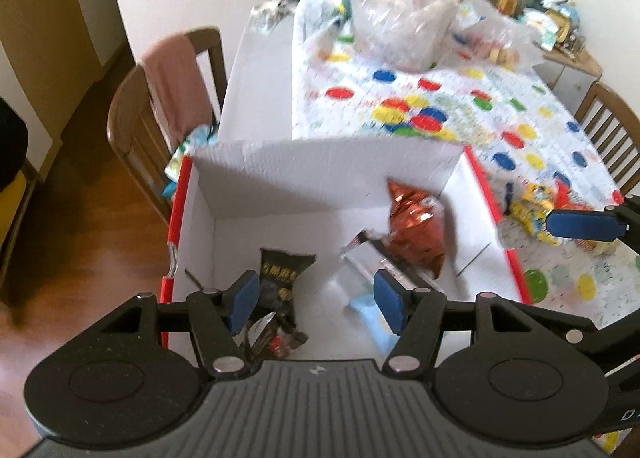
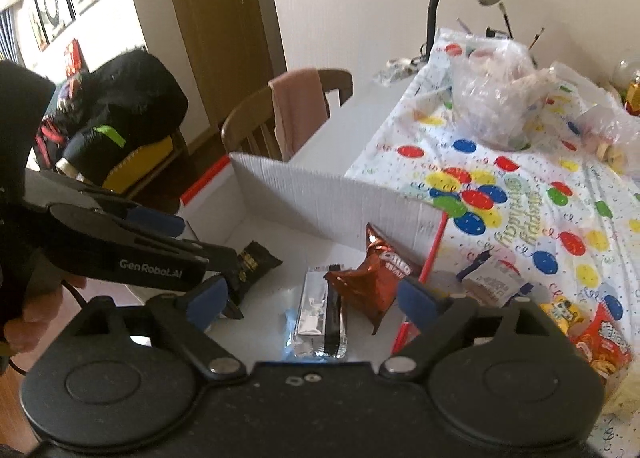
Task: Organize snacks
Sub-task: 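Withdraw both grippers from the box toward the remaining snacks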
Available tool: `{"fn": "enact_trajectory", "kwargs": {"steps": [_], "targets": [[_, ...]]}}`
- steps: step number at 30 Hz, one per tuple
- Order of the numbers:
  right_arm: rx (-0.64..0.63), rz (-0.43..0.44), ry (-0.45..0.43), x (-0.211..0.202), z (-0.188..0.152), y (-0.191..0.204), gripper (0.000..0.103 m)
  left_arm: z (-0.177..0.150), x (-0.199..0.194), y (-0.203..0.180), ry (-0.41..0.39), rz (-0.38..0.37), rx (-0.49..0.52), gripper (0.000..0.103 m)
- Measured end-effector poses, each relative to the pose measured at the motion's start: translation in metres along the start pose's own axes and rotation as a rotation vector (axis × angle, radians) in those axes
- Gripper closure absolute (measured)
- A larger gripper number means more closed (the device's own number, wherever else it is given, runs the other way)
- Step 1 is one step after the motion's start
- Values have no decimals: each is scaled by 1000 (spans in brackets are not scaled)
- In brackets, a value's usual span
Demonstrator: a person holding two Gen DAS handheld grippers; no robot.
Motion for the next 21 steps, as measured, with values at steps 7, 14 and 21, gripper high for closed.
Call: {"fn": "enact_trajectory", "kwargs": {"steps": [7,14,21], "targets": [[22,11,-74,-40,-3,-12,8,7,-30,-27,-88,-17,2,33],[43,-11,-119,-87,-20,-46,1,9,-50,-78,-131,-66,19,25],[49,-78,-108,-133,-46,-94,0,10,-54,-137,-119,-111,34,25]]}}
Point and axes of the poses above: each gripper's, at about its wrist camera, not at the fingertips, and x roughly the way its jaws point, y to its left, z to its top, the point moved 9 cm from there along x, roughly the way its jaws point, and after that the axes turned 15 degrees about z, right-handed, at the moved point
